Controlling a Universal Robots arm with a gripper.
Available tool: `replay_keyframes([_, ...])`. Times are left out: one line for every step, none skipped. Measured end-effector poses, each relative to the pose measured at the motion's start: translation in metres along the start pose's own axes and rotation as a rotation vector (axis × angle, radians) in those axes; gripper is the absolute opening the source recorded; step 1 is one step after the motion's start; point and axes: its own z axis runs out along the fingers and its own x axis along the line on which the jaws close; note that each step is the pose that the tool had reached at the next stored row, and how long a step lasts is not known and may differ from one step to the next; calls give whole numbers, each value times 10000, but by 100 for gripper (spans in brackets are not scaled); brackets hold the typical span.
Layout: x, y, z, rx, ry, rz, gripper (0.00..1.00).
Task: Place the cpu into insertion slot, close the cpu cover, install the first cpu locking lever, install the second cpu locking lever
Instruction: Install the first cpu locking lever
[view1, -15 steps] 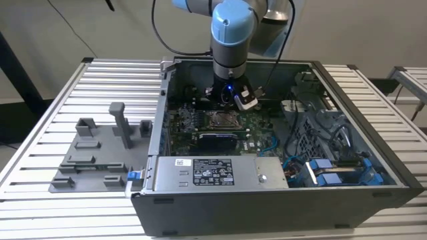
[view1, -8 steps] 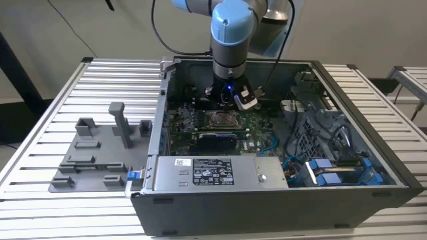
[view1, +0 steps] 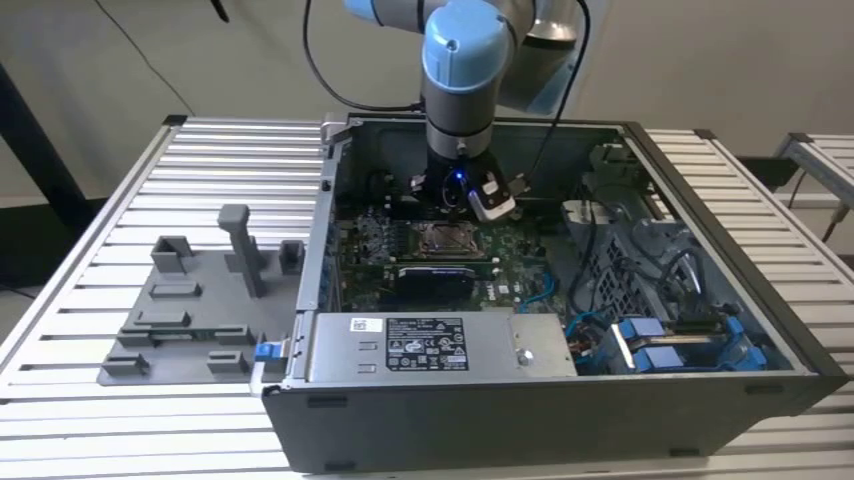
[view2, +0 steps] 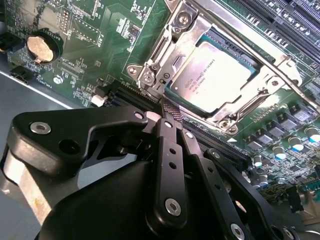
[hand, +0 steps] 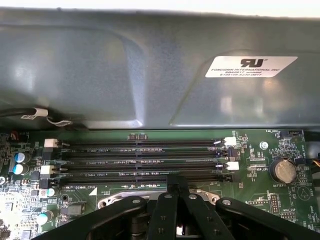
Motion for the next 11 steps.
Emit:
replay_keyframes([0, -2, 5, 0, 0, 1, 11])
replay_keyframes([1, -4, 10, 3, 2, 2, 11])
replay_keyframes([2, -6, 15, 5, 3, 2, 11])
replay_keyframes([2, -7, 22, 3, 2, 2, 11])
replay_keyframes([2, -8, 31, -14, -2, 2, 11])
replay_keyframes([2, -8, 31, -7, -2, 2, 11])
replay_keyframes([2, -9, 30, -9, -1, 5, 11])
replay_keyframes([3, -10, 29, -28, -1, 9, 11])
replay_keyframes([3, -11, 28, -96, 3, 18, 11])
replay_keyframes([3, -9, 29, -236, 0, 31, 11])
replay_keyframes([2, -7, 35, -396, -10, 44, 11])
